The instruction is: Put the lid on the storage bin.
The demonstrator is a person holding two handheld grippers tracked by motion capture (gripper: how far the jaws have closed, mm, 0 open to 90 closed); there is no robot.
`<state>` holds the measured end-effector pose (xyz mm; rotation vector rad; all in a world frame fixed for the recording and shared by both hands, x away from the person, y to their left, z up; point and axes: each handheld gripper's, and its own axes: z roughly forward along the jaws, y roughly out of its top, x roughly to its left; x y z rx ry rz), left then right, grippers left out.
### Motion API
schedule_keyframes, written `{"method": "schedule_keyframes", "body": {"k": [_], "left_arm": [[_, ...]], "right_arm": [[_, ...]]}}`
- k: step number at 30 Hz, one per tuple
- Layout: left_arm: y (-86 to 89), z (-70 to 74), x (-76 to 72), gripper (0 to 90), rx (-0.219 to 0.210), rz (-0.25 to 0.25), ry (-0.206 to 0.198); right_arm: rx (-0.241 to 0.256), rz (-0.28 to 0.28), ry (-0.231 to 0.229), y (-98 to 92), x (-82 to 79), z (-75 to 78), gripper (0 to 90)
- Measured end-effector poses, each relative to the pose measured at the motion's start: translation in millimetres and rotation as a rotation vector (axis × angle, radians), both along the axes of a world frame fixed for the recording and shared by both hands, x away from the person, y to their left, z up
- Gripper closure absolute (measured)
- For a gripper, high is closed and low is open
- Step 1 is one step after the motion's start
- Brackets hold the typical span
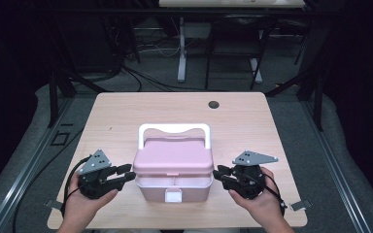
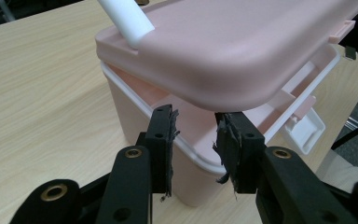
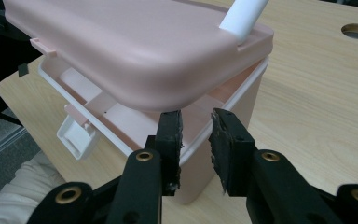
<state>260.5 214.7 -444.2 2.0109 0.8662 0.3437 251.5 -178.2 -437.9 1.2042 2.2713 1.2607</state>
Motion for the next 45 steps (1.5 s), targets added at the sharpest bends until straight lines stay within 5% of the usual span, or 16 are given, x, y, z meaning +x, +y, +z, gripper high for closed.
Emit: {"method": "schedule_keyframes", "body": {"k": [10, 25, 45], "left_arm": [[7.2, -9.2, -4.7, 65.9, 0.042, 0.014, 0.027], [18.2, -7.7, 0.4, 64.0, 0.01, 0.05, 0.002], [34.0, -1.2, 31.1, 50.5, -0.017, 0.123, 0.013]], "right_arm": [[-0.009, -0.008, 0.009, -7.8, -4.8, -3.0, 74.7], [0.018, -0.024, 0.005, -11.1, 0.0, -3.1, 73.4], [0.035, -0.061, -0.035, -18.3, 21.8, -1.0, 54.5]]}}
